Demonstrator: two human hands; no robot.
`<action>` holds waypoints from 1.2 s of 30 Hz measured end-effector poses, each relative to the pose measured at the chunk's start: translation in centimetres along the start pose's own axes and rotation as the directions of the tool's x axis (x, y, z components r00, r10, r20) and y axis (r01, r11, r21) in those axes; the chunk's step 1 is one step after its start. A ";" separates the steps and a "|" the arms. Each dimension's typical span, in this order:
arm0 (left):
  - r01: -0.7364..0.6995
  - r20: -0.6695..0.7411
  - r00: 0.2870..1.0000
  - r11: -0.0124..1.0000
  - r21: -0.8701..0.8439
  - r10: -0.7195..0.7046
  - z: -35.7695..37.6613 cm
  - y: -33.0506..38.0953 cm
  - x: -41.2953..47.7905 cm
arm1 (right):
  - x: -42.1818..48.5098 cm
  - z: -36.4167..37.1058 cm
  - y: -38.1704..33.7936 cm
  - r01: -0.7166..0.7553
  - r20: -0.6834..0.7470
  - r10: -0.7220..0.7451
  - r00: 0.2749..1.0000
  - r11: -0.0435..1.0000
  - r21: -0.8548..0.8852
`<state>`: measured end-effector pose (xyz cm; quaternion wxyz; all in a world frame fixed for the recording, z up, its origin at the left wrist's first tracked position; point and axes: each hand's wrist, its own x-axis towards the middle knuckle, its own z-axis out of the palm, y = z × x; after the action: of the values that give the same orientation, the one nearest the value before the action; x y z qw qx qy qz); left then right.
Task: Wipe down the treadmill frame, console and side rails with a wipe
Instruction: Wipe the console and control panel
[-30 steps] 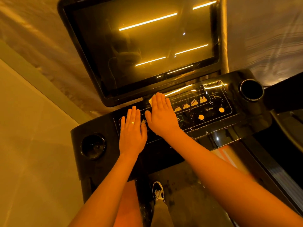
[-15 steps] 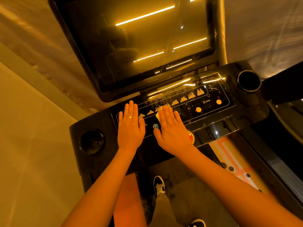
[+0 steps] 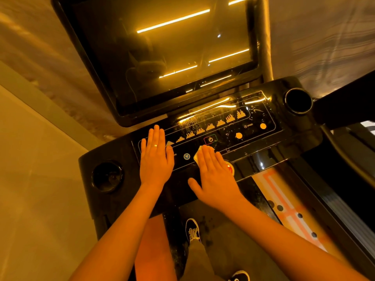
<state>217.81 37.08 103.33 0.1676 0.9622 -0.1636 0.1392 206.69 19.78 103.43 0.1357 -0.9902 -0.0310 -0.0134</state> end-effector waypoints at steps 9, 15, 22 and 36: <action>0.009 0.007 1.000 1.000 0.002 -0.009 0.0 0.1 0.0 | 2.6 -1.4 -0.1 0.005 -0.008 -0.005 1.000 1.000 -0.017; 0.016 0.018 1.000 1.000 -0.018 -0.016 -0.3 0.3 0.1 | 11.8 -3.7 -0.1 0.022 -0.091 -0.024 0.996 0.999 -0.026; 0.008 0.010 1.000 1.000 -0.020 -0.008 -0.2 0.2 0.0 | 7.1 -2.4 0.8 0.051 -0.103 -0.047 0.994 0.998 0.041; 0.015 0.015 1.000 1.000 -0.008 -0.015 -0.2 0.2 0.0 | 1.5 -0.6 1.1 0.012 -0.035 -0.011 0.999 1.000 0.020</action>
<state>217.74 36.97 103.55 0.1714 0.9637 -0.1583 0.1299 208.28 18.65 103.80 0.1462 -0.9882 -0.0345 -0.0310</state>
